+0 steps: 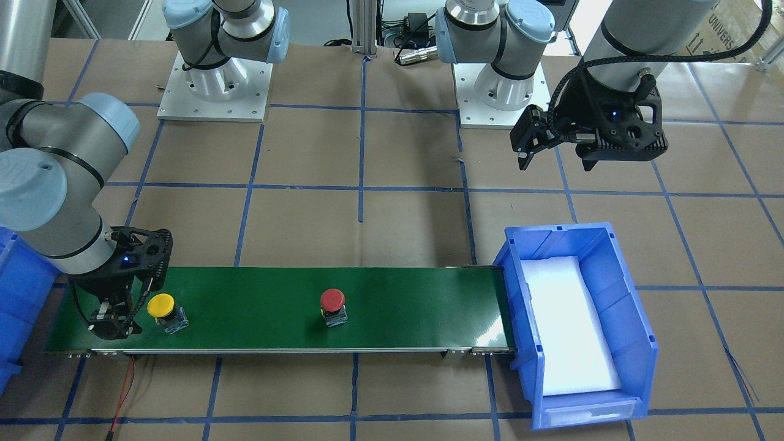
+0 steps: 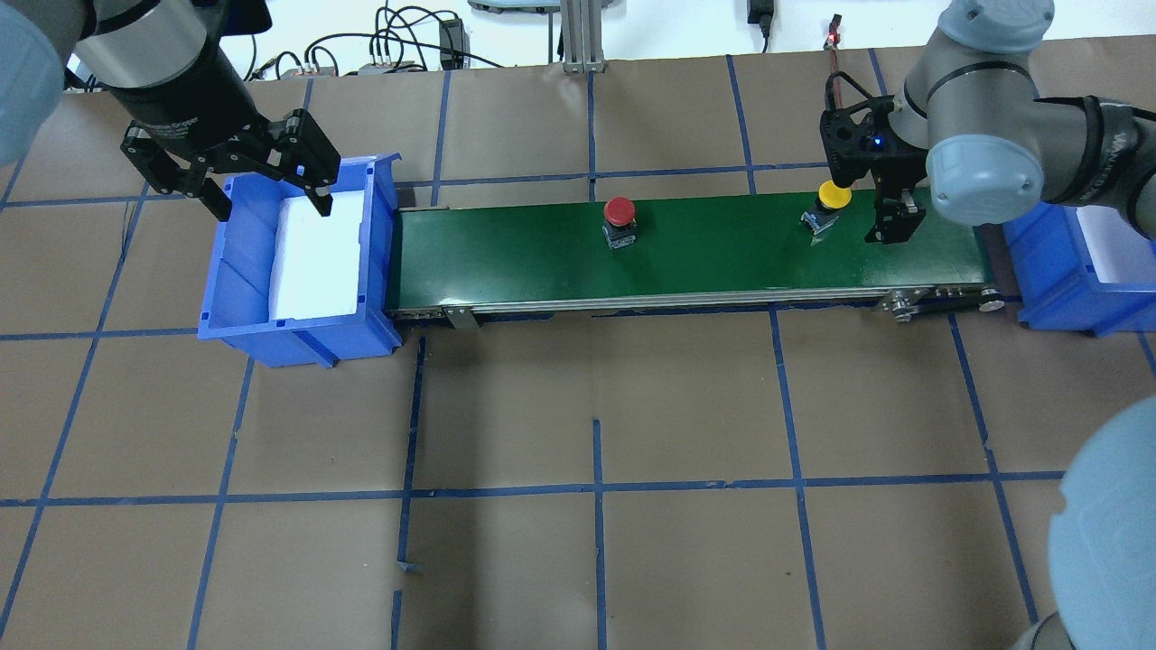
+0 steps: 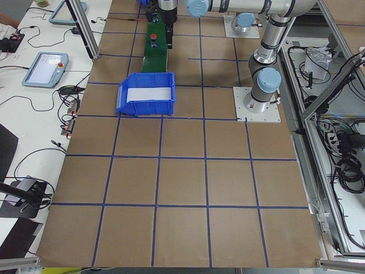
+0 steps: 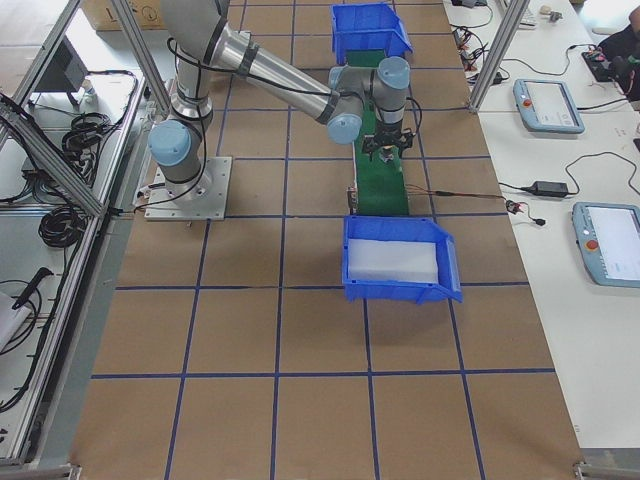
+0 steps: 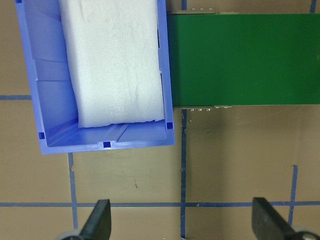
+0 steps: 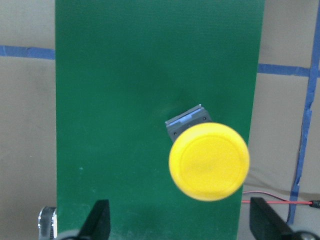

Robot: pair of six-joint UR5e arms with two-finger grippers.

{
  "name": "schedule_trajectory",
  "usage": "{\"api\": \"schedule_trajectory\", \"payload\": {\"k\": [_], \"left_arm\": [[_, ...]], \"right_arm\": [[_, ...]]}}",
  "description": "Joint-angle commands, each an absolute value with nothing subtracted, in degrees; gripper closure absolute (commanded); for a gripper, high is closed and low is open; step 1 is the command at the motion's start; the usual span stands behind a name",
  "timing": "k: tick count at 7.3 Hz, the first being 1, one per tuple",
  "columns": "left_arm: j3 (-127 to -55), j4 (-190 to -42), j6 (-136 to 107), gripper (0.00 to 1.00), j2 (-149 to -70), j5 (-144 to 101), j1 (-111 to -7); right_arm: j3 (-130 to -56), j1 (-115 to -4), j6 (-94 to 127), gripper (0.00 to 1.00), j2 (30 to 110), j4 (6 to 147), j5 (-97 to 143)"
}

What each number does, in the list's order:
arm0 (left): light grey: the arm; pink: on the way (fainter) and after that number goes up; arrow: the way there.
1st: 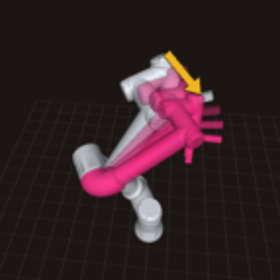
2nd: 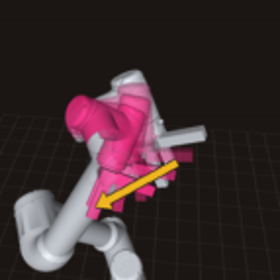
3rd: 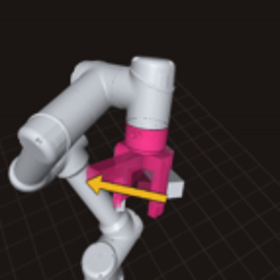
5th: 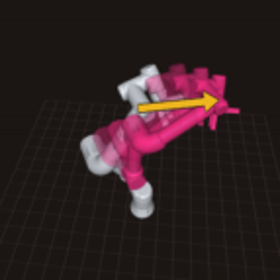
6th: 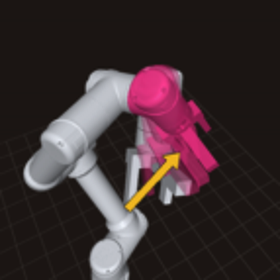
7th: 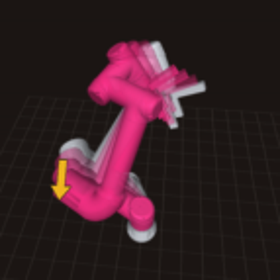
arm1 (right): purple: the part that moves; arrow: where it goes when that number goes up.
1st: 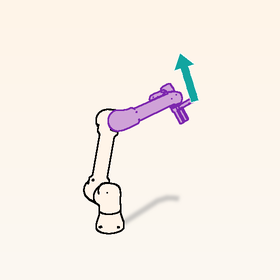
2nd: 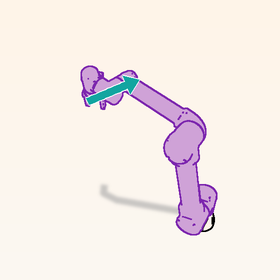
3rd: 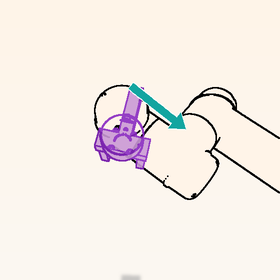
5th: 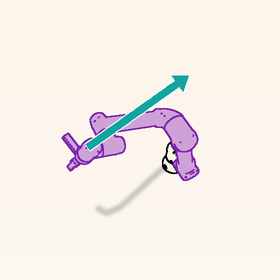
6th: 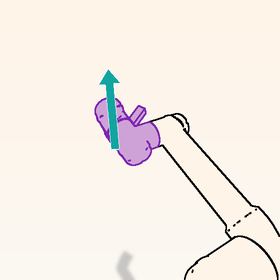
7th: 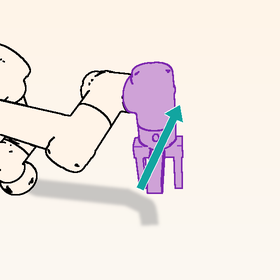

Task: Transport two buttons from left to right
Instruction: 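Close the right gripper on the yellow button at the belt end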

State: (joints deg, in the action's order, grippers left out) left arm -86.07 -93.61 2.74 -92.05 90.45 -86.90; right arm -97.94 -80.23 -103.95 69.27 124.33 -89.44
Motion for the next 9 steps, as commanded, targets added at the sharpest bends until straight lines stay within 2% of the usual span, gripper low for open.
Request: {"api": "schedule_trajectory", "payload": {"k": [1,7,8,9], "left_arm": [[-86.0,-93.4,2.8,0.0,-92.0,90.4,-86.8],[-86.1,-93.3,2.8,0.0,-92.0,90.4,-86.8],[-86.1,-93.2,2.8,0.0,-92.0,90.4,-86.9],[-86.1,-93.2,2.8,0.0,-92.0,90.4,-86.8]], "right_arm": [[-97.2,-80.8,-104.1,0.04,68.7,124.5,-89.6],[-97.5,-80.8,-104.2,0.1,67.9,126.2,-89.1],[-97.5,-80.8,-104.4,0.16,67.9,126.1,-89.1],[-97.4,-80.7,-105.2,0.45,67.7,126.2,-89.4]]}}
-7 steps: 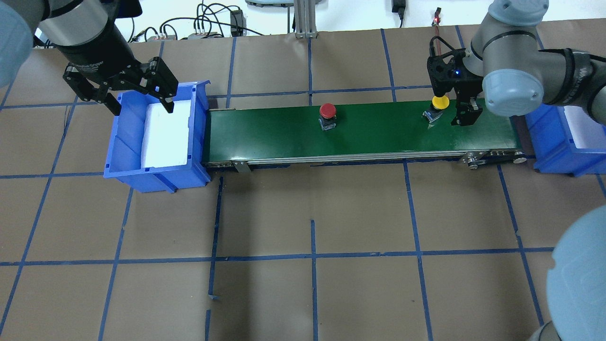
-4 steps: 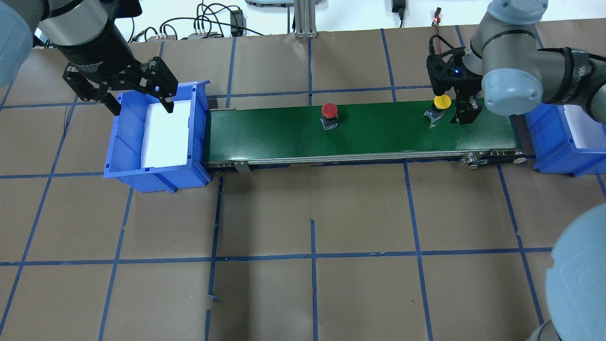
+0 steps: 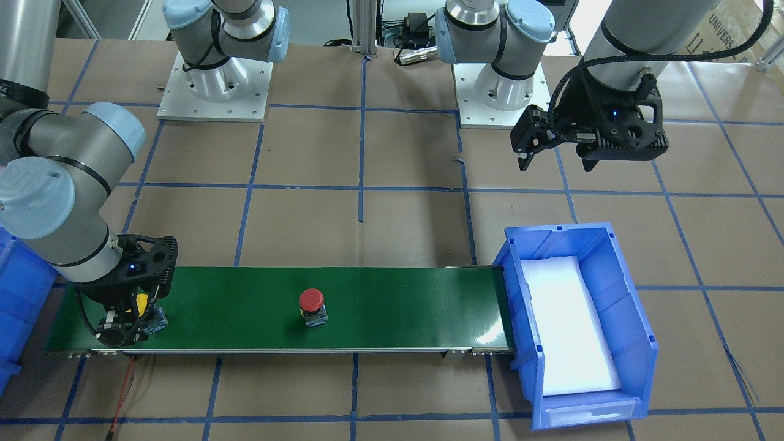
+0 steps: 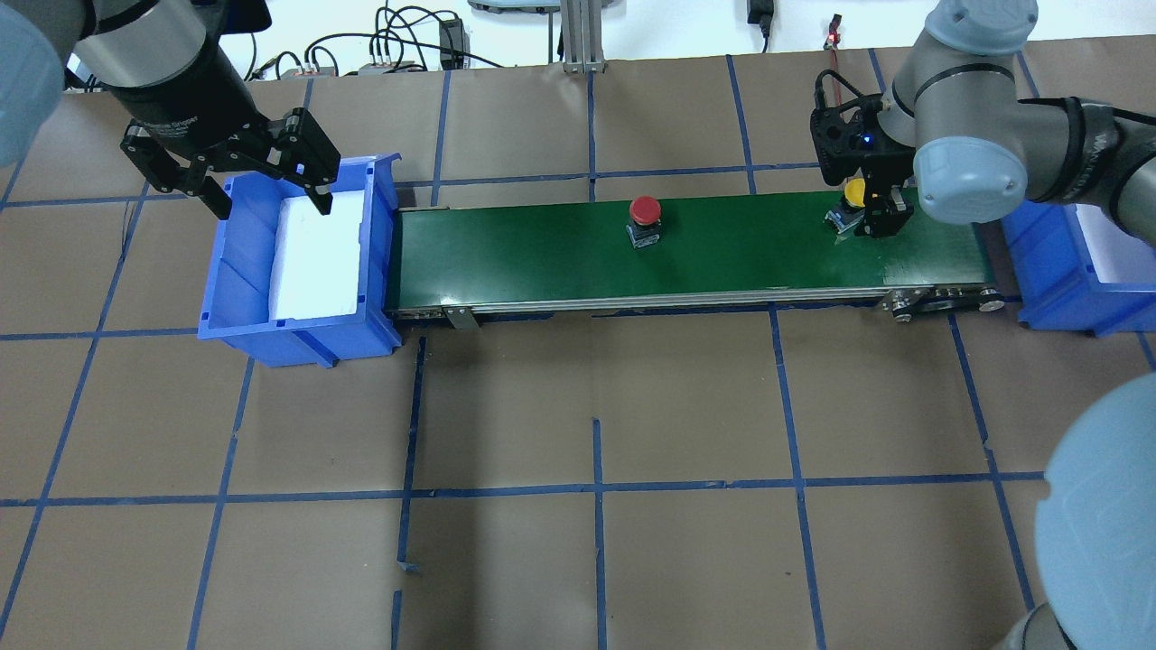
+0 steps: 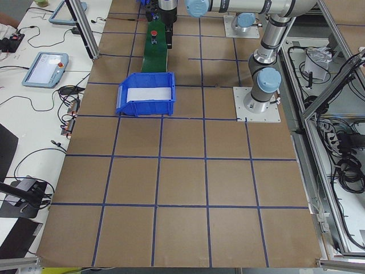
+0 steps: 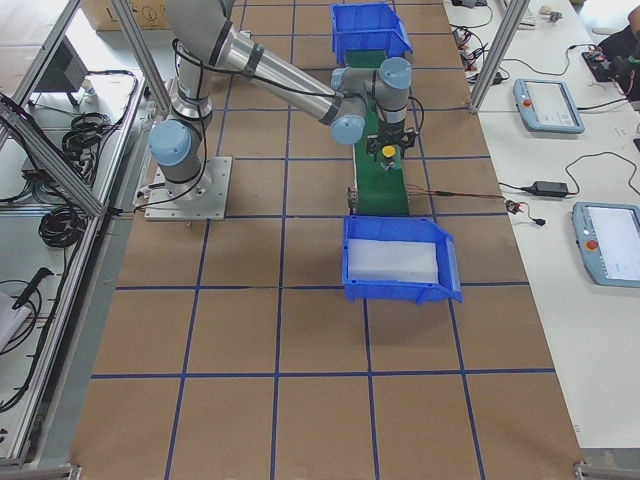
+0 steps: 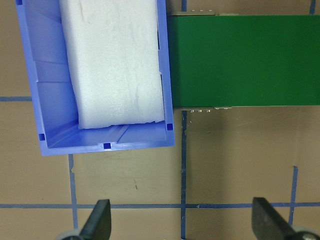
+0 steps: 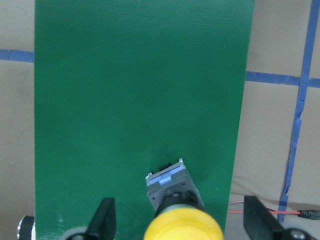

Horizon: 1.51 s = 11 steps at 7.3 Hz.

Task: Transport two buttons from left to right
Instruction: 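Close the right gripper on the yellow button at the belt end, then carry the yellow button with the right gripper into the blue bin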

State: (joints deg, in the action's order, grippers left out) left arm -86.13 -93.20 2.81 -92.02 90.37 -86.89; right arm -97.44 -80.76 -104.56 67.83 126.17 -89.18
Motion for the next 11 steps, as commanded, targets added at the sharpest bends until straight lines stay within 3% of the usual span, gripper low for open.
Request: {"api": "schedule_trajectory", "payload": {"k": [1,2,3,6,8,11], "left_arm": [[-86.0,-93.1,2.8,0.0,-92.2,90.3,-86.9],[-86.0,-93.2,2.8,0.0,-92.2,90.4,-86.9],[-86.0,-93.1,2.8,0.0,-92.1,90.4,-86.8],[-86.0,-93.2,2.8,0.0,-92.1,90.4,-86.9],[-86.0,-93.2,2.8,0.0,-92.2,90.4,-86.9],[-86.0,-93.1,2.8,0.0,-92.1,90.4,-86.9]], "right_arm": [[-96.9,-80.7,-106.7,0.71,67.8,126.2,-89.6],[-96.8,-80.4,-107.0,0.9,67.9,126.2,-89.7],[-96.8,-80.2,-108.2,0.93,68.3,126.2,-89.8],[-92.4,-79.6,-107.9,0.92,70.1,124.3,-91.6],[-85.7,-69.4,-108.9,0.92,69.8,117.6,-90.7],[-83.9,-57.9,-111.1,0.92,69.6,113.2,-85.4]]}}
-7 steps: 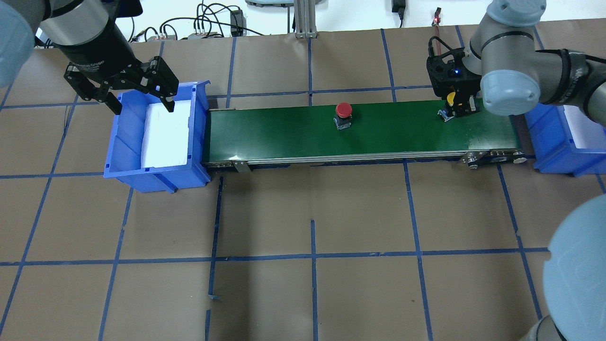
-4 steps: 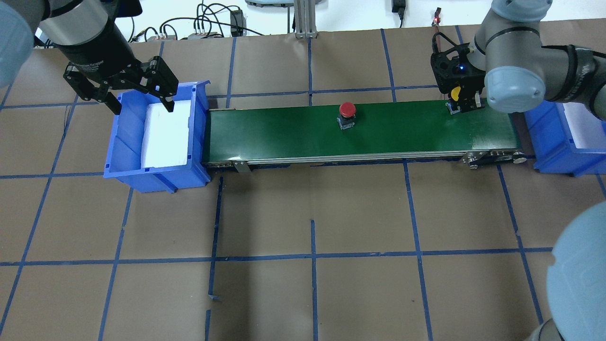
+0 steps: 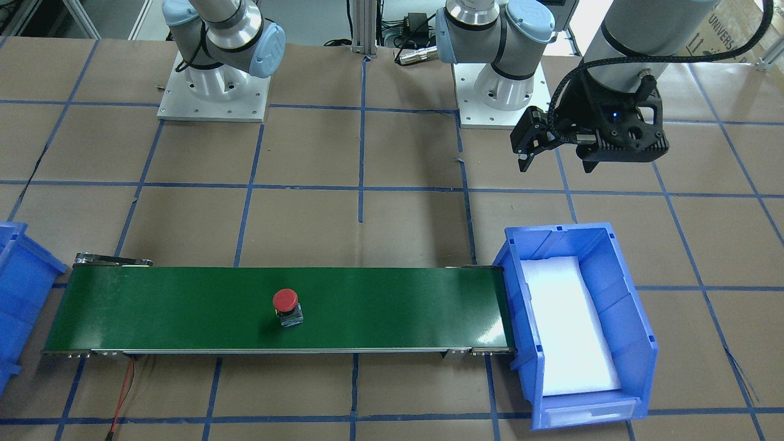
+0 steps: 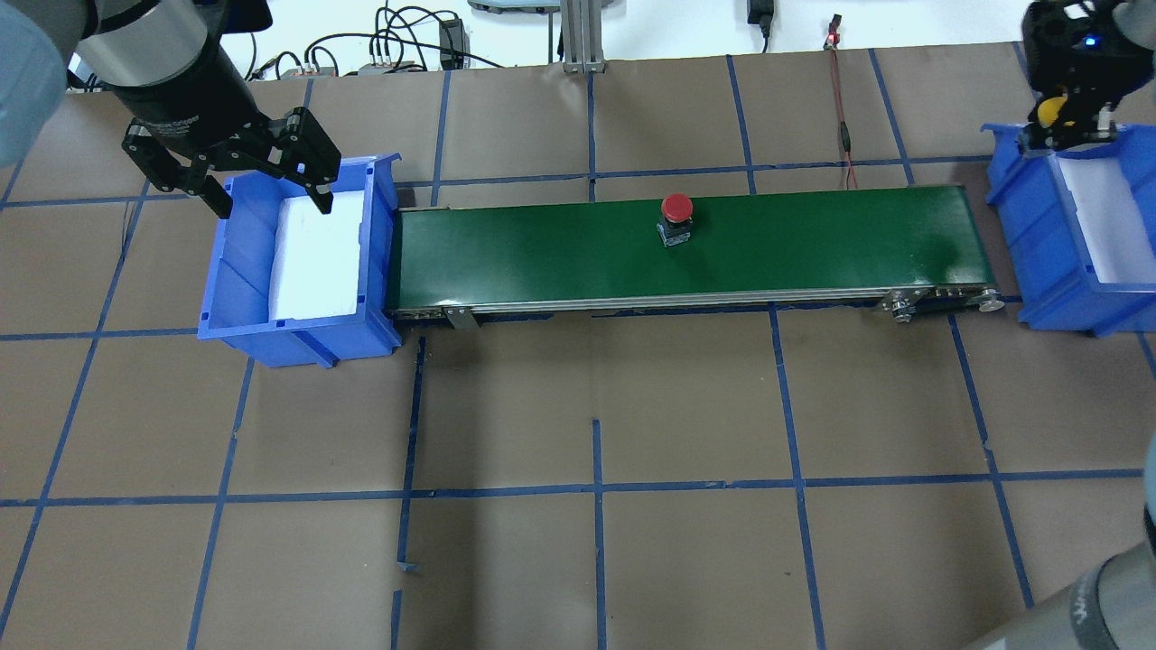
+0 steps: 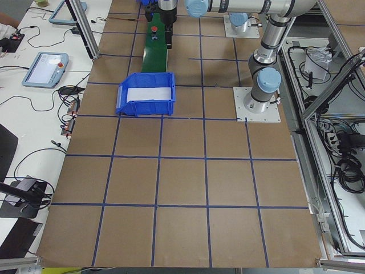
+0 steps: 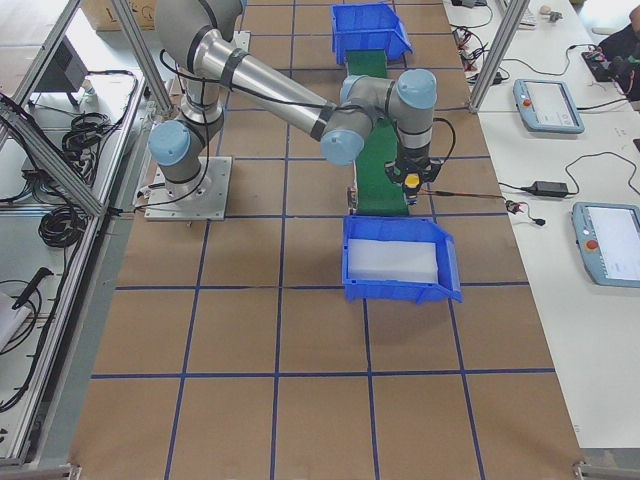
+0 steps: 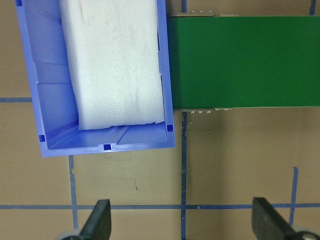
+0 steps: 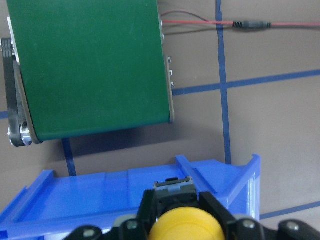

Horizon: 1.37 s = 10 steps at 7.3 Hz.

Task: Transport two buttons from left to right
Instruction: 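Carry the yellow button with the right gripper into the blue bin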

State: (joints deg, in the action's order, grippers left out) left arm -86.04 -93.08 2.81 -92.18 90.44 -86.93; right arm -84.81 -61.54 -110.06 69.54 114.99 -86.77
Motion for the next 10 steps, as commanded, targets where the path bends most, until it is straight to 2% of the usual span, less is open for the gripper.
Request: {"api": "schedule_trajectory", "payload": {"k": [1,5,8,9,10], "left_arm": [[-86.0,-93.1,2.8,0.0,-92.2,90.4,-86.9],[-86.1,-93.2,2.9,0.0,-92.1,90.4,-86.9],[-86.2,-93.2,2.9,0.0,-91.8,90.5,-86.8],[-86.2,-93.1,2.9,0.0,-91.9,90.4,-86.9],[-86.2,-93.1,2.9,0.0,-91.9,90.4,-86.9]], "right_arm": [[-83.8,-55.5,-113.8,0.92,69.0,113.1,-85.3],[-83.3,-47.8,-126.3,0.92,58.1,117.4,-82.2],[-83.6,-47.8,-126.2,0.89,57.0,117.5,-82.2],[-83.2,-47.8,-125.6,0.53,56.5,117.6,-82.3],[-83.4,-47.8,-125.1,0.29,56.6,117.6,-82.5]]}}
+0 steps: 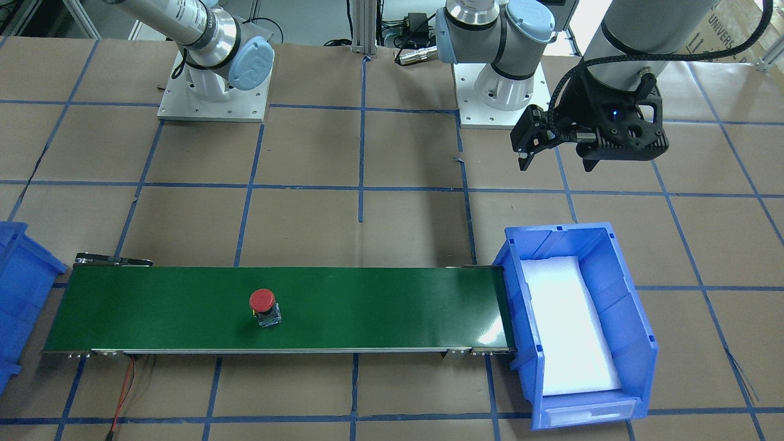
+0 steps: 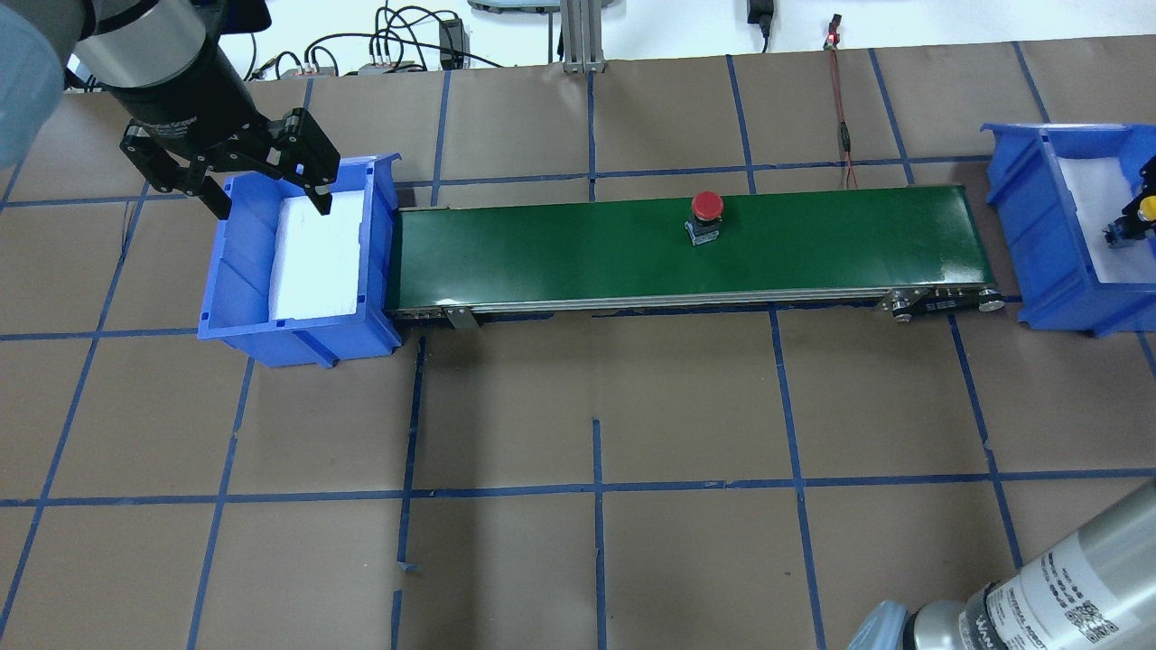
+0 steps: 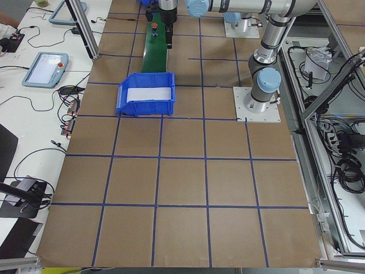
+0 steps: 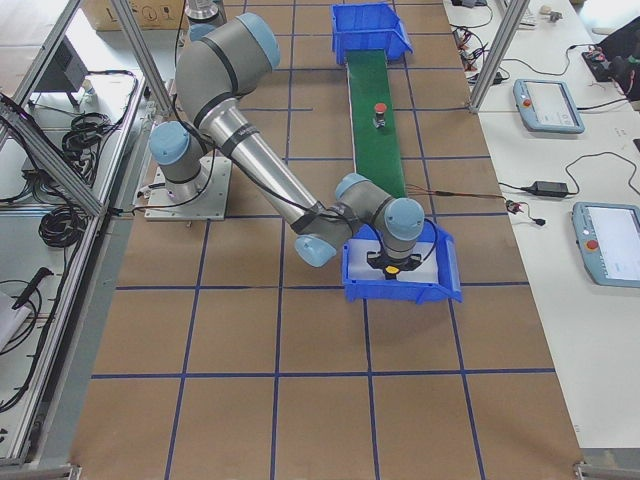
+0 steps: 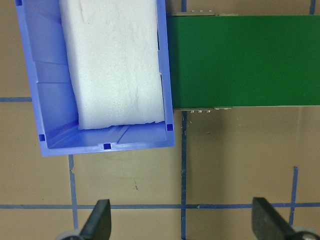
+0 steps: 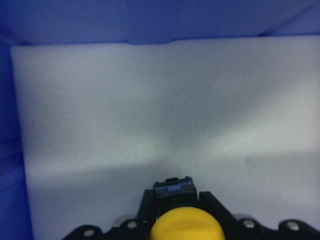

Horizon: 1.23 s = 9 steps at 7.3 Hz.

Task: Transport two buttons from left to right
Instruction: 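Carry the yellow button with the right gripper into the blue bin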

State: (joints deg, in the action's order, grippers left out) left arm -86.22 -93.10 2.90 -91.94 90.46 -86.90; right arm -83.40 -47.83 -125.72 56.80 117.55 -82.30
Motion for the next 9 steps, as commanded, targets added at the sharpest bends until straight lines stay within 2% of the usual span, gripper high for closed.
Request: {"api": "schedule_trajectory", "payload": {"k": [1,2,3,5,7,9], "left_arm": [[-86.1,-93.1,2.9,0.0,-92.2,90.4,-86.8],[-86.2,-93.3,3.0,0.0,-91.9,90.5,-86.7],[-86.2,-93.2,3.0,0.0,-91.9,90.5,-86.7],[-86.1,-93.3,3.0,0.0,-91.8,90.5,-86.7],[-86.2,-93.3,3.0,0.0,-91.9,90.4,-86.8],[-86.1,-92.8,2.7,0.0,-93.0,89.7,-86.9]], "right_arm": [[-83.3,-47.8,-124.5,0.26,56.6,117.5,-82.9],[-83.4,-48.1,-121.8,0.06,56.9,117.4,-82.9],[-83.3,-48.2,-121.4,0.0,57.2,117.2,-83.1],[-83.1,-49.6,-121.3,0.0,59.7,115.2,-84.5],[-84.0,-53.9,-120.1,0.0,67.4,111.7,-87.1],[-87.6,-62.1,-114.7,0.0,71.5,111.7,-89.2]]}}
